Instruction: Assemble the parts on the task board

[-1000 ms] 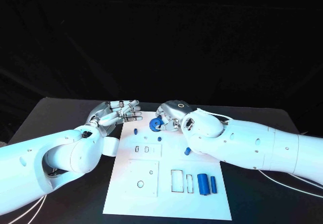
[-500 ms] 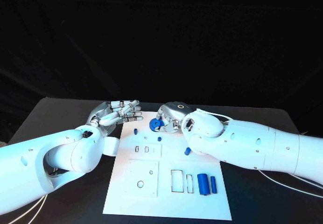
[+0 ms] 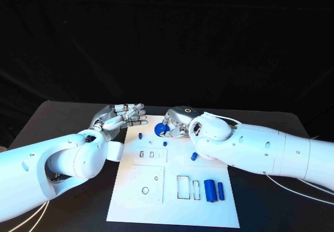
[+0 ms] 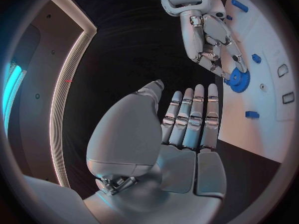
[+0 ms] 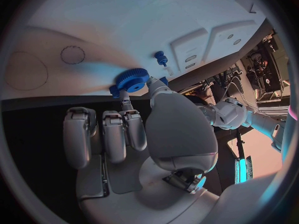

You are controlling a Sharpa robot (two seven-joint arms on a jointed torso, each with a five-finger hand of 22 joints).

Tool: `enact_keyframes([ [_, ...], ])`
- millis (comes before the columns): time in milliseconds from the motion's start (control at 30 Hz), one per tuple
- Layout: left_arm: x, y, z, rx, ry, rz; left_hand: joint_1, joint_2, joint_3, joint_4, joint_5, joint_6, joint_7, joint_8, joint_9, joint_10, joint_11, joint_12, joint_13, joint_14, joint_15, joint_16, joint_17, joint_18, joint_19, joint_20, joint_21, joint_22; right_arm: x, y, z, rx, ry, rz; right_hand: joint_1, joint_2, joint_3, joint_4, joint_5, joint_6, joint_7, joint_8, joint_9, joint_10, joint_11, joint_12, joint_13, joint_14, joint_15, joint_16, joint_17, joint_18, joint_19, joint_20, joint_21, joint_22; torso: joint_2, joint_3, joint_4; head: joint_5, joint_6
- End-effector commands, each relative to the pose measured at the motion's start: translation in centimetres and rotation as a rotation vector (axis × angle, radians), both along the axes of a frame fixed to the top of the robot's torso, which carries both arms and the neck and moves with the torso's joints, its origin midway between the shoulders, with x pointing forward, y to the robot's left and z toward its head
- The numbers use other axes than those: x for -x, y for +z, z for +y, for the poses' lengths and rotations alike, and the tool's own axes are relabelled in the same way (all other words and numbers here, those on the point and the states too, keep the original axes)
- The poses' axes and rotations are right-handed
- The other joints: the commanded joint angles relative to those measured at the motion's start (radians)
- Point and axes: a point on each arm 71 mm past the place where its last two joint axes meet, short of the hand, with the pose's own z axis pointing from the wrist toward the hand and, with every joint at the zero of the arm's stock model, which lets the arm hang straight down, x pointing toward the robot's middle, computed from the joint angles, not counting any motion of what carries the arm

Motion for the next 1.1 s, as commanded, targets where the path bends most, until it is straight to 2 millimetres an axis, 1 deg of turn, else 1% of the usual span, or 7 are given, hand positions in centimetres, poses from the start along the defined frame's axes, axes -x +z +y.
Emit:
enact_keyframes([
  [33, 0.0, 0.1, -0.1, 0.008, -0.010, -0.003, 0.009, 0.002, 0.002, -0.001, -0.004, -0.003, 0.004, -0.003, -0.001, -0.003, 0.007, -0.006, -0.001, 0.003, 0.006, -0.006, 0.001, 0.012, 0.004, -0.004, 0.005, 0.001, 0.0, -0.3, 0.0, 0.022, -0.001, 0.025, -0.004, 0.003, 0.002, 0.001, 0.006, -0.002, 0.004, -0.004, -0.002, 0.035, 0.007, -0.002, 0.173, 0.106, 0.005, 0.004, 0.263, -0.019, 0.021, 0.010, 0.003, 0.142, 0.000, 0.0000, -0.0009, 0.003, 0.000],
  [433, -0.1, 0.1, 0.1, 0.007, -0.006, -0.003, 0.008, 0.003, 0.002, 0.000, -0.004, -0.003, 0.005, -0.004, -0.001, -0.003, 0.007, -0.007, -0.001, 0.003, 0.006, -0.006, 0.001, 0.012, 0.004, -0.004, 0.005, 0.001, 0.3, -0.1, -0.6, 0.006, -0.008, 0.007, 0.000, 0.002, 0.006, -0.001, 0.014, 0.001, 0.004, -0.006, -0.001, 0.036, 0.007, -0.001, 0.175, 0.106, 0.006, 0.004, 0.263, -0.020, 0.022, 0.011, 0.004, 0.145, 0.000, 0.0003, 0.0003, 0.003, 0.000],
  [633, -0.2, 0.1, 0.3, 0.005, 0.001, -0.003, 0.008, 0.003, 0.002, 0.000, -0.004, -0.003, 0.005, -0.004, -0.001, -0.003, 0.007, -0.007, -0.001, 0.003, 0.006, -0.006, 0.001, 0.012, 0.004, -0.004, 0.005, 0.001, 0.7, 0.4, -1.7, -0.046, -0.015, -0.037, 0.007, 0.001, 0.013, -0.003, 0.024, 0.005, 0.003, -0.008, -0.001, 0.036, 0.006, 0.000, 0.176, 0.106, 0.005, 0.004, 0.263, -0.020, 0.024, 0.011, 0.007, 0.148, 0.000, 0.0008, -0.0006, 0.002, 0.001],
  [733, -0.2, 0.0, 0.4, 0.005, 0.002, -0.003, 0.008, 0.003, 0.002, 0.000, -0.004, -0.003, 0.005, -0.004, -0.001, -0.003, 0.007, -0.007, -0.001, 0.003, 0.006, -0.006, 0.001, 0.012, 0.004, -0.004, 0.005, 0.001, 1.1, 0.9, -3.1, -0.101, -0.015, -0.054, 0.017, -0.001, 0.021, -0.006, 0.033, 0.007, 0.003, -0.011, -0.001, 0.035, 0.006, -0.002, 0.174, 0.106, 0.005, 0.004, 0.263, -0.019, 0.021, 0.011, 0.002, 0.143, -0.001, 0.0009, -0.0029, 0.003, 0.001],
  [833, -0.3, 0.0, 0.5, 0.005, 0.002, -0.004, 0.008, 0.003, 0.002, 0.000, -0.004, -0.003, 0.005, -0.004, -0.001, -0.003, 0.007, -0.007, -0.001, 0.003, 0.006, -0.007, 0.001, 0.012, 0.004, -0.004, 0.005, 0.001, 1.5, 1.4, -4.7, -0.153, -0.011, -0.058, 0.042, -0.005, 0.032, -0.016, 0.028, 0.010, 0.003, -0.015, -0.001, 0.027, 0.006, -0.012, 0.165, 0.105, 0.004, 0.001, 0.257, -0.015, 0.012, 0.010, -0.010, 0.132, -0.002, 0.0020, -0.0050, 0.003, 0.003],
  [1033, -0.3, 0.0, 0.5, 0.006, -0.001, -0.003, 0.008, 0.003, 0.002, 0.000, -0.004, -0.003, 0.005, -0.005, -0.001, -0.003, 0.007, -0.007, -0.001, 0.004, 0.006, -0.007, 0.001, 0.012, 0.004, -0.004, 0.005, 0.001, 2.0, 1.9, -9.6, -0.267, -0.013, 0.018, 0.106, -0.018, 0.051, -0.052, -0.002, 0.019, 0.004, -0.022, -0.001, 0.018, 0.006, -0.025, 0.153, 0.102, 0.003, -0.003, 0.247, -0.010, -0.001, 0.009, -0.029, 0.115, -0.008, 0.0072, -0.0156, 0.003, 0.007],
  [1100, -0.4, 0.0, 0.6, 0.006, -0.003, -0.003, 0.009, 0.002, 0.001, 0.000, -0.004, -0.003, 0.004, -0.005, -0.001, -0.002, 0.007, -0.008, -0.001, 0.004, 0.006, -0.007, 0.002, 0.012, 0.004, -0.004, 0.005, 0.001, 2.1, 1.9, -11.4, -0.293, -0.017, 0.039, 0.119, -0.022, 0.052, -0.062, -0.002, 0.019, 0.005, -0.024, -0.002, 0.015, 0.006, -0.030, 0.149, 0.101, 0.004, -0.005, 0.243, -0.009, -0.005, 0.010, -0.036, 0.109, -0.009, 0.0108, -0.0195, 0.004, 0.009],
])
